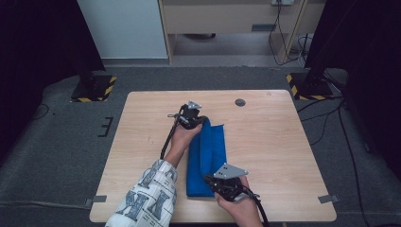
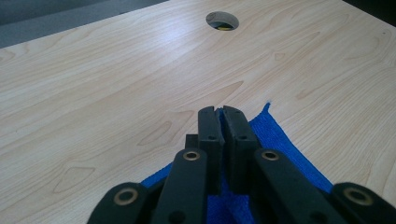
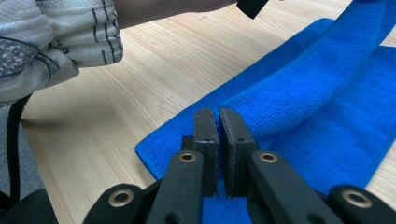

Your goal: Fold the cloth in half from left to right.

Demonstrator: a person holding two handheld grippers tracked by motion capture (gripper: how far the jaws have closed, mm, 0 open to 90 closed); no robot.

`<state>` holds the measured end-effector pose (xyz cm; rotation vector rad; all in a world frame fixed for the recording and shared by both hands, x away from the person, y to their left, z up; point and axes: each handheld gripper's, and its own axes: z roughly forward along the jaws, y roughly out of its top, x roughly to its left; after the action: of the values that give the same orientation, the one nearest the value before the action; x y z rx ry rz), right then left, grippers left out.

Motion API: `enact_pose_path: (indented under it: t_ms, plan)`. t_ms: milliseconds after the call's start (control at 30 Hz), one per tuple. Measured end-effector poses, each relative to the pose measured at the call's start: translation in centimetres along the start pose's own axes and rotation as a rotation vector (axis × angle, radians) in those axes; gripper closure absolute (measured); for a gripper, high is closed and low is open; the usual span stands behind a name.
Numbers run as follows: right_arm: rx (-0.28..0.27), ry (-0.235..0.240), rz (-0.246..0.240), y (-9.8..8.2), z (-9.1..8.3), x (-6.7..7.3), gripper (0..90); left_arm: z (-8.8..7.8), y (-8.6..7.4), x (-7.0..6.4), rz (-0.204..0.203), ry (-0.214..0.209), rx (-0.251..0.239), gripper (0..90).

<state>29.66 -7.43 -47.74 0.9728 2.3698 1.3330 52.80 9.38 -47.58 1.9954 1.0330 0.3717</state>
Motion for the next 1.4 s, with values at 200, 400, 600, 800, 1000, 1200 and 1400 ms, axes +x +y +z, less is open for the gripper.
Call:
enact_pose_path:
  t_ms: [200,400,600,800,1000,1200,1400]
  plan:
    - [-0.003,-0.001,0.001,0.0,-0.4,-0.1,85.9,-0.1,0.2,-0.4,0.01,0.0,-0.008,86.3]
    - [0.007,0.001,0.004,-0.3,-0.3,-0.1,85.8,0.5,0.0,-0.6,0.014,-0.005,0.012,86.3]
    - [0.012,0.004,0.003,-0.7,-0.3,0.0,85.2,0.9,0.0,-1.2,0.025,-0.009,0.019,86.3]
    - [0.016,0.003,0.009,-0.9,-0.3,-0.1,85.3,1.1,-0.1,-1.5,0.037,-0.007,0.03,86.3]
    - [0.019,-0.001,0.019,-1.2,-0.3,-0.4,85.3,1.2,-0.1,-1.2,0.028,0.001,0.029,86.3]
    - [0.032,-0.002,0.037,-1.8,-0.4,-0.7,85.1,1.7,-0.4,-1.6,0.029,-0.007,0.038,86.3]
    - [0.04,0.0,0.042,-2.2,-0.3,-0.8,84.6,1.9,-0.2,-1.9,0.027,-0.002,0.035,86.2]
